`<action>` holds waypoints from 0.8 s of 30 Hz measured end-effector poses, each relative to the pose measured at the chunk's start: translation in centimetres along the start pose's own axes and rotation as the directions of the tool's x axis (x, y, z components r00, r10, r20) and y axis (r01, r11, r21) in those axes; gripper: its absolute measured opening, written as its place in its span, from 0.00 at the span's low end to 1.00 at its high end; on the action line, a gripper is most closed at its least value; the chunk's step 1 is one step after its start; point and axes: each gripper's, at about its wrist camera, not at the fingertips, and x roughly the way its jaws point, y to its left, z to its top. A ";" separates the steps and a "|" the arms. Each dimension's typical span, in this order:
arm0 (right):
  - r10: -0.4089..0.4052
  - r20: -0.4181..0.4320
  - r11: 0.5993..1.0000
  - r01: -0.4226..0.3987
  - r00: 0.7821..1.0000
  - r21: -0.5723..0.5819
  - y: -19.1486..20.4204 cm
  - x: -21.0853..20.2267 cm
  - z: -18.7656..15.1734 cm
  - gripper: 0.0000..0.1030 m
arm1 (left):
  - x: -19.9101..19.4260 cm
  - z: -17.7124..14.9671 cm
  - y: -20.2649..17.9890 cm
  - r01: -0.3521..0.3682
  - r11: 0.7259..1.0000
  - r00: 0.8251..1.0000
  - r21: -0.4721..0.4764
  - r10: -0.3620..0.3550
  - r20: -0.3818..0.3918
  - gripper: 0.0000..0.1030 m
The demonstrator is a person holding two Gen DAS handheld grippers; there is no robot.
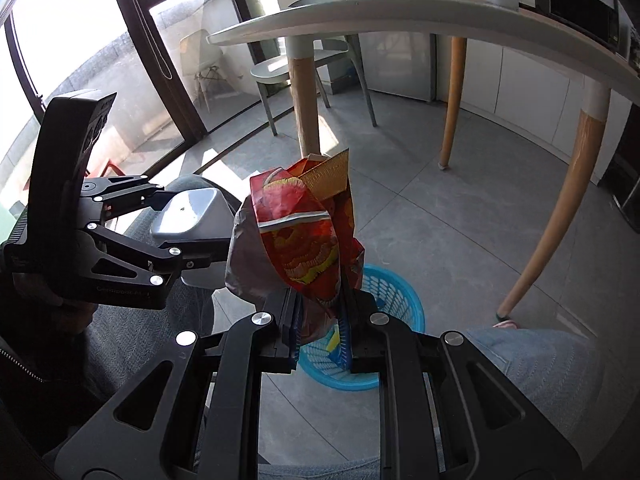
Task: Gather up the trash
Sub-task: 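Lower the container and snack bag over the blue basket and open both tools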
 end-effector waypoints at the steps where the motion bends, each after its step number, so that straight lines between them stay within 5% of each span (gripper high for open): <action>1: -0.010 -0.030 1.000 0.010 1.000 0.018 -0.5 1.2 -0.3 0.14 | 1.3 0.3 0.0 0.012 1.000 0.999 -0.010 -0.012 -0.031 0.66; 6: -0.045 -0.148 0.993 0.059 0.988 0.097 -2.9 7.3 -1.0 0.14 | 8.6 1.1 0.8 0.039 0.996 0.978 -0.082 -0.055 -0.202 0.66; 12: -0.095 -0.261 0.984 0.130 0.961 0.123 -5.8 13.2 -0.1 0.14 | 16.0 1.9 1.5 -0.017 0.990 0.950 -0.143 -0.029 -0.311 0.66; 15: -0.111 -0.339 0.977 0.165 0.934 0.135 -7.2 16.4 0.0 0.14 | 20.5 2.1 1.9 -0.047 0.987 0.922 -0.151 -0.015 -0.386 0.66; 19: -0.095 -0.438 0.970 0.181 0.894 0.160 -8.0 20.3 -1.0 0.14 | 26.2 1.0 2.7 -0.122 0.985 0.864 -0.126 0.043 -0.501 0.66; 24: -0.070 -0.551 0.964 0.199 0.831 0.177 -9.0 25.0 -1.9 0.14 | 30.0 -0.8 2.7 -0.114 0.984 0.804 -0.141 0.008 -0.594 0.66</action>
